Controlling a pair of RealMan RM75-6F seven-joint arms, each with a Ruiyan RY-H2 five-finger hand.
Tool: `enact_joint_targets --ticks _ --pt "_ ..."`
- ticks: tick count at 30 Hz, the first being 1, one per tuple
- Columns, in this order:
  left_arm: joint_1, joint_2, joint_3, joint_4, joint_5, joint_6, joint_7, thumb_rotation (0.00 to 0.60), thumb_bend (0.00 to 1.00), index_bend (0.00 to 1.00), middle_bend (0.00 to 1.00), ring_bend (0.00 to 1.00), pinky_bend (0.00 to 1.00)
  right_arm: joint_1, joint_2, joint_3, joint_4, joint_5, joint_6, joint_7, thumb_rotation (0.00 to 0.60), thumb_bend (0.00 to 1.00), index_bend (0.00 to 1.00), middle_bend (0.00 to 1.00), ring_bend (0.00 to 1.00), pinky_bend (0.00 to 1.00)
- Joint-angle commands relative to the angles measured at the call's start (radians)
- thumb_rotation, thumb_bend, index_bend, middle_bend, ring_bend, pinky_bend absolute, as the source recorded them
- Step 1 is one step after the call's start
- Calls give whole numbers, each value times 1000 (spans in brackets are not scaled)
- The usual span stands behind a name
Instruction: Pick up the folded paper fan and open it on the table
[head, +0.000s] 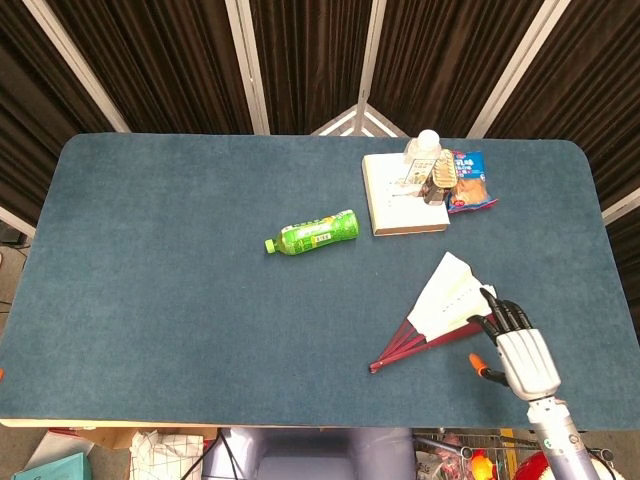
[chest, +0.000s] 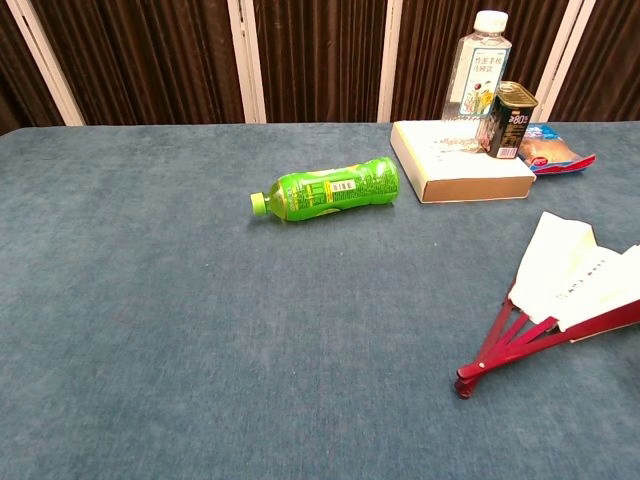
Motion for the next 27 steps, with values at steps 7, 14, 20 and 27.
enact_joint_targets --ticks 7,14,20,27 --pt "-1 3 1 -1 -5 -9 -1 600 37 152 0 0 0 18 -92 -9 92 -24 -5 4 600 277 358 45 152 173" --pt "-4 1 1 -5 -10 -15 9 600 37 152 0 0 0 47 -163 -13 186 0 -74 -7 600 277 359 45 152 173" --pt "-5 -1 2 -9 -13 -19 21 600 37 152 0 0 0 52 -202 -12 263 12 -80 3 600 277 370 45 152 173" --pt "-3 -3 3 -11 -10 -14 25 600 37 153 0 0 0 63 -232 -4 330 20 -80 29 600 277 381 45 153 173"
